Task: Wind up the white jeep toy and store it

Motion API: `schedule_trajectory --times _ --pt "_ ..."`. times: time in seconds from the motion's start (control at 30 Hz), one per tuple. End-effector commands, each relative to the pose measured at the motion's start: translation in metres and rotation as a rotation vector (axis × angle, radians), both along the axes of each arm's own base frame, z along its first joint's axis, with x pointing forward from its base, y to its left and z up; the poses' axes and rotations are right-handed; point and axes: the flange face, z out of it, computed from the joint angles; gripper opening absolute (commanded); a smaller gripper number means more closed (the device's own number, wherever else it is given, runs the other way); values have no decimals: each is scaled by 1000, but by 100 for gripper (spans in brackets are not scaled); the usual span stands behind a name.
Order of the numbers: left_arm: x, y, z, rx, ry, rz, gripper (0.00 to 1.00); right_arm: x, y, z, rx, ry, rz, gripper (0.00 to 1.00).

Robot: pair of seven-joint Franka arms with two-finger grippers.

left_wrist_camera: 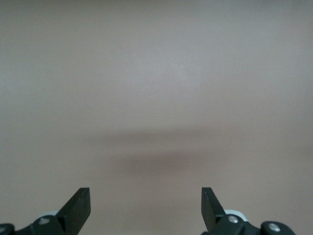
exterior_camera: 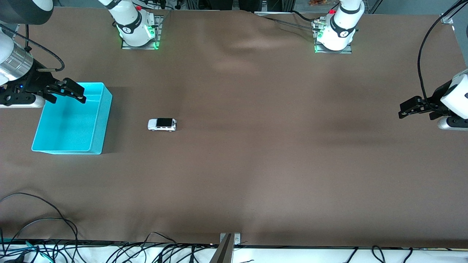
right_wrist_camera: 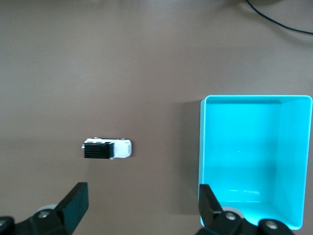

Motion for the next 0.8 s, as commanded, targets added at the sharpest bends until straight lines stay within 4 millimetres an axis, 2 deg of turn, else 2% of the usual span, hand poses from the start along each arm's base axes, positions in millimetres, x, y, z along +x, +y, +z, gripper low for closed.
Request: schedule_trajectory --times 0.0,0.37,0.77 --pt "-9 0 2 -23 4 -13 100 -3 -2 13 -3 8 17 100" --pt "-8 1 0 -24 7 -7 100 -2 0 20 -1 3 11 100" --pt "-8 1 -2 -25 9 -5 100 -2 0 19 -2 6 6 100"
